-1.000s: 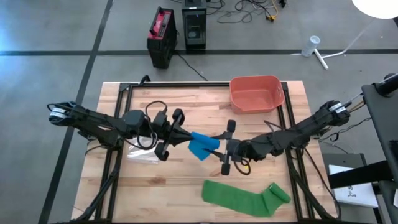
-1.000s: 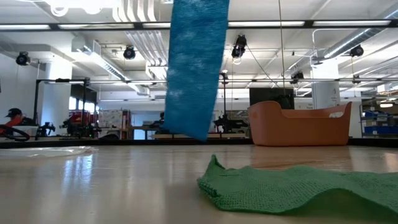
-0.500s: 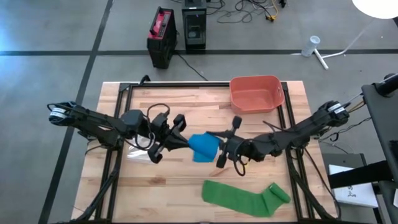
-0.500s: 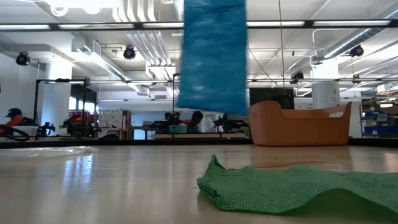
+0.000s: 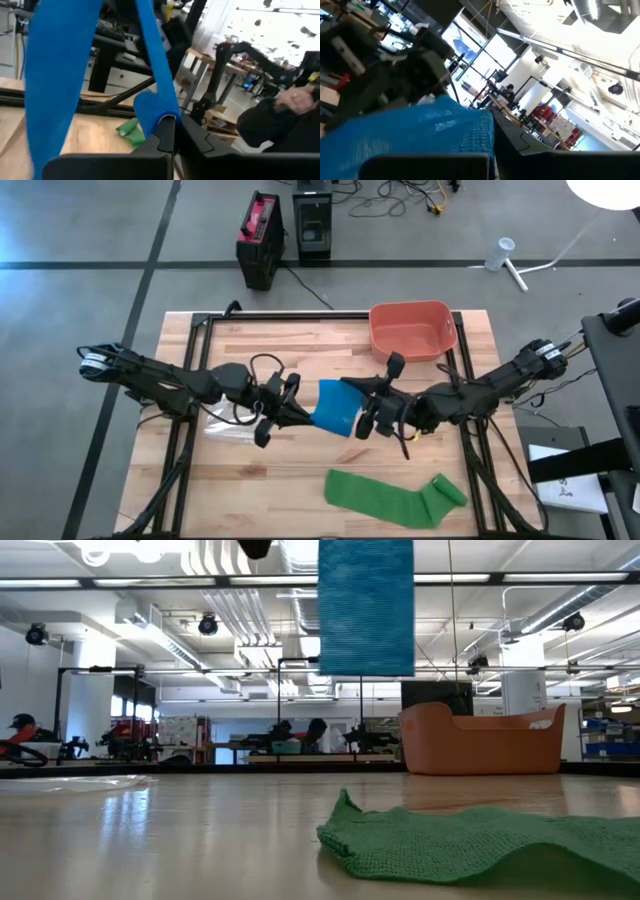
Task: Roll bandage
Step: Roll the blue bandage
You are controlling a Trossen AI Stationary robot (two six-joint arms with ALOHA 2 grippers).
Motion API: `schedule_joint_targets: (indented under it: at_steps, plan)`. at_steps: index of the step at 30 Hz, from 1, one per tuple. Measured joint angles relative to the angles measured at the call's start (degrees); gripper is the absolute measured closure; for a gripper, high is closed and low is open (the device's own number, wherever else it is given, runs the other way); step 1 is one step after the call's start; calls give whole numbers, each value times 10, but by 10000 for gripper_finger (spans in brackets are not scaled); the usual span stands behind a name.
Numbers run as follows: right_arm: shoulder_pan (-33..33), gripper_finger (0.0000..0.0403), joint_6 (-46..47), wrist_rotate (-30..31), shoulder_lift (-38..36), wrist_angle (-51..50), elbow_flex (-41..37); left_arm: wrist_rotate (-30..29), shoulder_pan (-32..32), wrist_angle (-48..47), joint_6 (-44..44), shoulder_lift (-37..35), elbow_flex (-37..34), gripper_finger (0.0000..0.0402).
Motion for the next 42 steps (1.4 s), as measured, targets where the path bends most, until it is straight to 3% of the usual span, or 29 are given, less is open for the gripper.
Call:
schedule_joint_targets:
  at_steps: [9,20,29,32,42]
  plan:
    - [-4,403,8,-1,-3,-23,-6,1,-3,10,25,3,0,401]
    - [-48,403,127,-8,-3,-68,-39,32,-9,67,73,3,0,401]
    - [-58,399,248,-120,-2,-160,-56,40,-11,179,92,3,-1,401]
    - [-55,375,266,-138,-2,-173,-56,23,-11,201,96,3,-1,401]
    - [-50,239,238,-133,-6,-169,-51,-23,-12,198,107,3,-1,401]
